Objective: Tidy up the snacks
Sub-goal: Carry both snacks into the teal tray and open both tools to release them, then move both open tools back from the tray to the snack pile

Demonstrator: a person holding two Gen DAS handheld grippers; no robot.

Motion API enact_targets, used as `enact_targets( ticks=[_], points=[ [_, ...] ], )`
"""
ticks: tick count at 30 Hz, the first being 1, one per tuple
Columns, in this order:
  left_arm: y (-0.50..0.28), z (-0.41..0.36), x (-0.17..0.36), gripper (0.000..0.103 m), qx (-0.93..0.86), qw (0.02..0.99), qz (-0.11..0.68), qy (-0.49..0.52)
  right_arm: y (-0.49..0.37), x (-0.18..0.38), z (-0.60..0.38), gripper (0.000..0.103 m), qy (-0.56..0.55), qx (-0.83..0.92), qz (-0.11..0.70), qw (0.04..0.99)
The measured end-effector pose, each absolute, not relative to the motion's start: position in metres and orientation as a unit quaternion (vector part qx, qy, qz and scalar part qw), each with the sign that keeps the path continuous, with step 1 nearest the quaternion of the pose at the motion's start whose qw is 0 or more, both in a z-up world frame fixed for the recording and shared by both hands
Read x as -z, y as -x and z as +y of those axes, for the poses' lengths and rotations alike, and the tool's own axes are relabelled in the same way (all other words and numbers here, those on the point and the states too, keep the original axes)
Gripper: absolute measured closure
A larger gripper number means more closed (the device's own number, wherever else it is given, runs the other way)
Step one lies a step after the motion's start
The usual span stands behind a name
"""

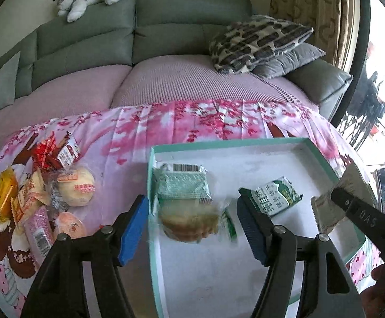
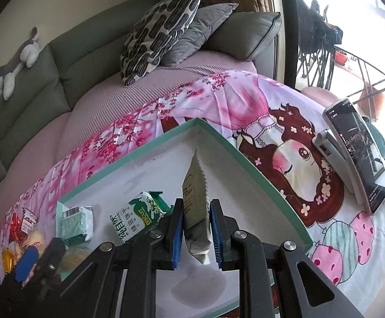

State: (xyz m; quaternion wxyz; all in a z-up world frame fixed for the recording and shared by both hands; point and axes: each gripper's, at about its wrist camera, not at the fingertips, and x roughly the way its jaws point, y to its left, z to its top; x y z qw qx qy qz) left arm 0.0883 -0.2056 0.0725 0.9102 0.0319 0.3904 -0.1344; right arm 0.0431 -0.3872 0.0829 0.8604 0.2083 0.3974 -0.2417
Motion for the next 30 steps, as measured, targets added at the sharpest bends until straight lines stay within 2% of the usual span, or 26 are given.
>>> enact_targets(
  ticks=[2,3,5,11,12,13,14,17,30],
  points=[
    [-0.088,-0.203,-0.075,0.033,0.134,0.912,0.388,-0.033,-0.043,-0.083,-0.386,0.059,-0.203,0.25,0.398,0.859],
    [-0.088,-0.201,-0.076,0.033,0.133,0.912,0.387,-0.031,-0.043,-0.083,-0.386,0.056,-0.202,0.25,0.398,0.859],
    [-0.089,-0.195,-0.078,0.032,0.128,0.913,0.387,-0.021,-0.043,-0.083,-0.386,0.042,-0.202,0.252,0.398,0.859],
    [-0.098,-0.164,-0.078,0.03,0.077,0.918,0.389,0.0,-0.047,-0.079,-0.386,0.02,-0.192,0.253,0.409,0.855],
    [-0.099,-0.158,-0.076,0.026,0.063,0.918,0.391,0.001,-0.048,-0.078,-0.384,0.017,-0.19,0.252,0.41,0.856],
    [-0.102,-0.152,-0.075,0.012,0.048,0.918,0.393,0.003,-0.049,-0.078,-0.383,0.012,-0.187,0.25,0.411,0.857],
    [-0.103,-0.145,-0.073,0.009,0.035,0.918,0.394,0.005,-0.05,-0.078,-0.382,0.009,-0.183,0.248,0.412,0.858],
    [-0.107,-0.122,-0.07,0.009,0.004,0.918,0.397,0.019,-0.053,-0.079,-0.375,0.0,-0.172,0.24,0.412,0.862],
    [-0.11,-0.034,-0.061,0.003,-0.131,0.903,0.403,0.077,-0.058,-0.093,-0.352,0.0,-0.12,0.234,0.386,0.884]
  ],
)
